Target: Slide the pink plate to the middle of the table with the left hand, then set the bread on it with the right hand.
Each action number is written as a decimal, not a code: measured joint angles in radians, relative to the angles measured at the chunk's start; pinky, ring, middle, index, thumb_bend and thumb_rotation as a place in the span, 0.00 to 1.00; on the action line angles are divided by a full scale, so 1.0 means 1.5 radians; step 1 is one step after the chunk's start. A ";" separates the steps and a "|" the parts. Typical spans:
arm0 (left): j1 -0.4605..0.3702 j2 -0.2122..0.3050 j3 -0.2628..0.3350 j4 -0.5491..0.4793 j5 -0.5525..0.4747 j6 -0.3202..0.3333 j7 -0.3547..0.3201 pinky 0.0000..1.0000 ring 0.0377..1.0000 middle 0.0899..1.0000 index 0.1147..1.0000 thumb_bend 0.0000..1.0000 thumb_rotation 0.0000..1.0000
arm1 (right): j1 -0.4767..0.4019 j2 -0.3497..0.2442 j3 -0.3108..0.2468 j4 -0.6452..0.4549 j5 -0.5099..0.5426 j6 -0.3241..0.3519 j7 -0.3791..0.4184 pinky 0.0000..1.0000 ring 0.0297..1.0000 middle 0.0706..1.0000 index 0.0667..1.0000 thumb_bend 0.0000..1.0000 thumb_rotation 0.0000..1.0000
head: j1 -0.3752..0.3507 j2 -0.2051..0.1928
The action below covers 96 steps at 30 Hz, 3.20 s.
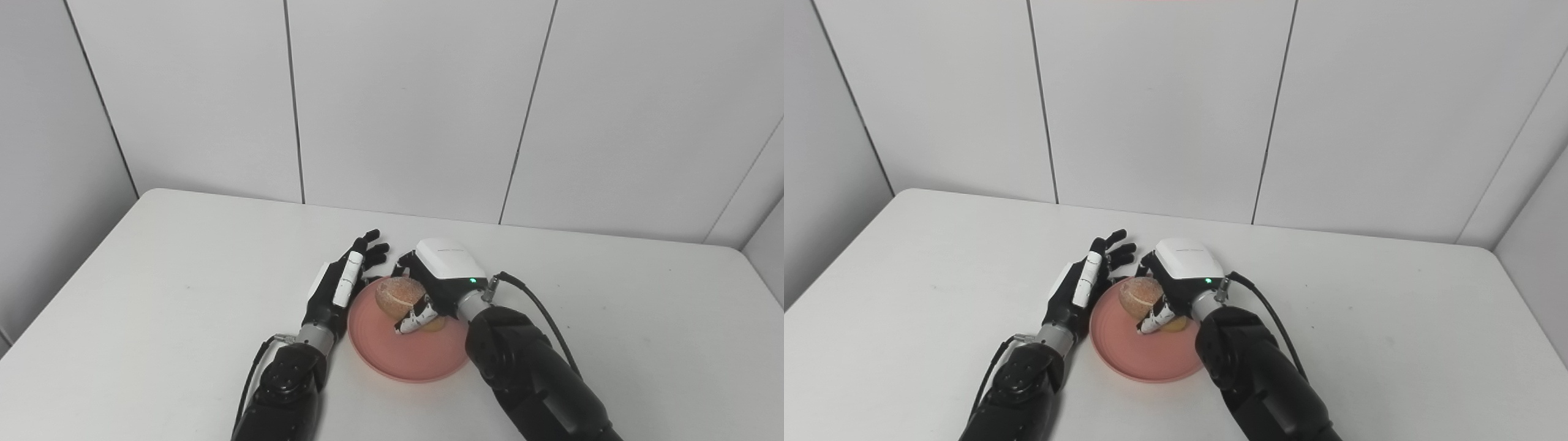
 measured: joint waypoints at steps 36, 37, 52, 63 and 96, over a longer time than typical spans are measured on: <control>0.002 0.001 -0.001 -0.016 -0.004 0.026 -0.002 0.66 0.84 0.83 0.86 0.88 0.97 | 0.014 -0.017 -0.011 -0.052 -0.009 0.005 0.060 0.43 0.54 0.62 0.67 1.00 0.56 | -0.009 0.011; 0.002 0.001 -0.001 -0.016 -0.004 0.026 -0.002 0.66 0.84 0.83 0.86 0.88 0.97 | 0.015 -0.017 -0.013 -0.057 -0.009 0.005 0.060 0.43 0.54 0.62 0.67 1.00 0.57 | -0.009 0.011; 0.002 0.002 -0.004 -0.016 -0.004 0.026 -0.003 0.67 0.93 0.94 0.88 0.90 0.97 | 0.031 -0.016 -0.048 -0.174 -0.031 0.027 0.075 0.37 0.49 0.58 0.66 1.00 0.55 | -0.012 0.011; 0.008 -0.008 0.007 -0.017 -0.013 0.013 0.000 0.74 0.87 0.84 0.86 0.93 0.92 | 0.101 0.032 -0.161 -0.198 0.043 0.048 -0.032 0.47 0.62 0.74 0.88 0.85 0.89 | -0.008 0.007; 0.054 -0.045 -0.029 -0.043 0.118 -0.083 0.103 1.00 1.00 1.00 0.99 0.84 1.00 | 0.214 0.160 -0.396 0.082 0.566 -0.338 -0.255 0.86 0.88 0.91 0.97 0.76 1.00 | -0.080 -0.040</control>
